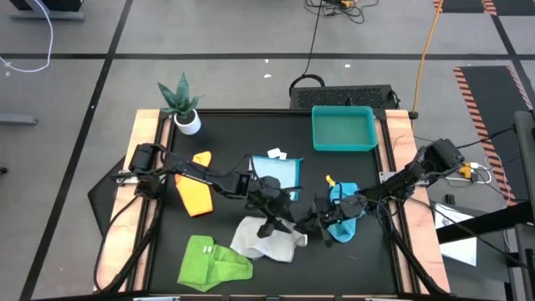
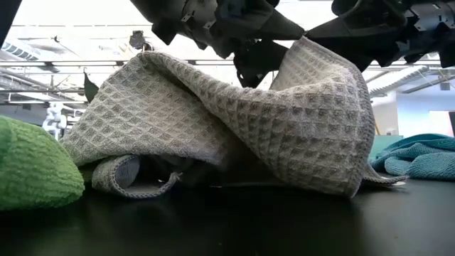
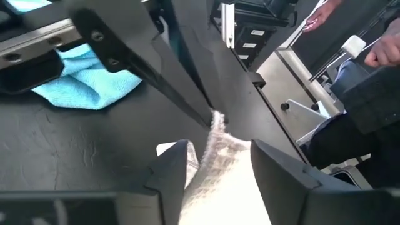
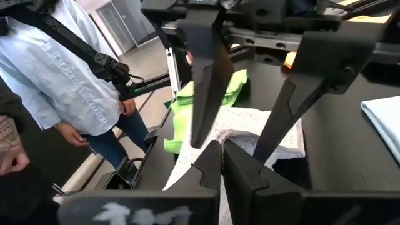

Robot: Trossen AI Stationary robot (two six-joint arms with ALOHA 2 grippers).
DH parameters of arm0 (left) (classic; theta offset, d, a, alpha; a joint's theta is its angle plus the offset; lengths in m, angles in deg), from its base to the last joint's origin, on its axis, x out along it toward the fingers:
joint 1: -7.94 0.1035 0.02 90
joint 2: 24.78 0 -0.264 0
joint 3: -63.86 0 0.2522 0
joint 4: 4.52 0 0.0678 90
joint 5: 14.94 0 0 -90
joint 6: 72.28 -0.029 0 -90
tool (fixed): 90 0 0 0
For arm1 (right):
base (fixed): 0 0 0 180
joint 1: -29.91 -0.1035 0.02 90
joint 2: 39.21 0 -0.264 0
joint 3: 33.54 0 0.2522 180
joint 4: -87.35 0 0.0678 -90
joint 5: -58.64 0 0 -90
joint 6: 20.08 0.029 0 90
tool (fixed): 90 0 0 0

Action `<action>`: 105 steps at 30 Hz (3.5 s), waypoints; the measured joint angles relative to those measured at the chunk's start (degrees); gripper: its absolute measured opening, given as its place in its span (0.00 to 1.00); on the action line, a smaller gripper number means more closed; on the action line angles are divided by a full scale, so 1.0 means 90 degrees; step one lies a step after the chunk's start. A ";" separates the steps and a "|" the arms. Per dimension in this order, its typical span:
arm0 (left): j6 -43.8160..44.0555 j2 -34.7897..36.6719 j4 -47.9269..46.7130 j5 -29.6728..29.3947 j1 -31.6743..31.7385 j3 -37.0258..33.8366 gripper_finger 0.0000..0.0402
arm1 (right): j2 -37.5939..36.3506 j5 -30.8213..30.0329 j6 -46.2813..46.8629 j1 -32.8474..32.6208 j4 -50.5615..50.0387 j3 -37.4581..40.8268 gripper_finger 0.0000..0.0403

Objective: Fold microfiber towels
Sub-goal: Fold the gray microfiber towel on the towel

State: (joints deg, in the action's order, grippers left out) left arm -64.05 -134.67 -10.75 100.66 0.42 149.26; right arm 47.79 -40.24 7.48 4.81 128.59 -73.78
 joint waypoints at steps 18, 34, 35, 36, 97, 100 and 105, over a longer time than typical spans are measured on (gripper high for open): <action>0.0122 0.0415 -0.0357 0.1059 0.0219 0.0000 0.01 | 0.0000 -0.0004 -0.0305 -0.0012 -0.0075 0.0000 0.11; -0.0571 0.2358 -0.3183 -0.0692 0.0183 0.0005 0.00 | 0.0000 -0.0543 0.0289 -0.0749 -0.2757 0.0002 0.45; -0.0571 0.2358 -0.3203 -0.0706 0.0183 0.0005 0.00 | 0.0007 -0.0603 0.0419 -0.0770 -0.2837 0.0002 0.45; -0.0571 0.2354 -0.3244 -0.0725 0.0183 0.0005 0.00 | 0.0044 -0.0706 0.0588 -0.0792 -0.2883 0.0002 0.45; -0.1131 0.4863 -0.3048 -0.3509 0.0506 0.0002 0.00 | -0.2368 0.0404 -0.3276 0.1970 -1.3419 -0.6518 0.00; -0.1185 0.4961 -0.3060 -0.3309 0.0746 0.0000 0.00 | -0.2270 0.0713 -0.3490 0.2263 -1.3577 -0.6912 0.00; -0.0516 0.5040 -0.3289 -0.2679 0.0276 0.0011 0.00 | -0.1991 0.1676 -0.2500 0.1563 -1.3815 -0.6815 0.00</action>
State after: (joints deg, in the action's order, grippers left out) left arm -68.69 -89.31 -40.35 76.55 2.91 149.36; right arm 29.87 -25.15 -15.02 18.88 4.26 -135.12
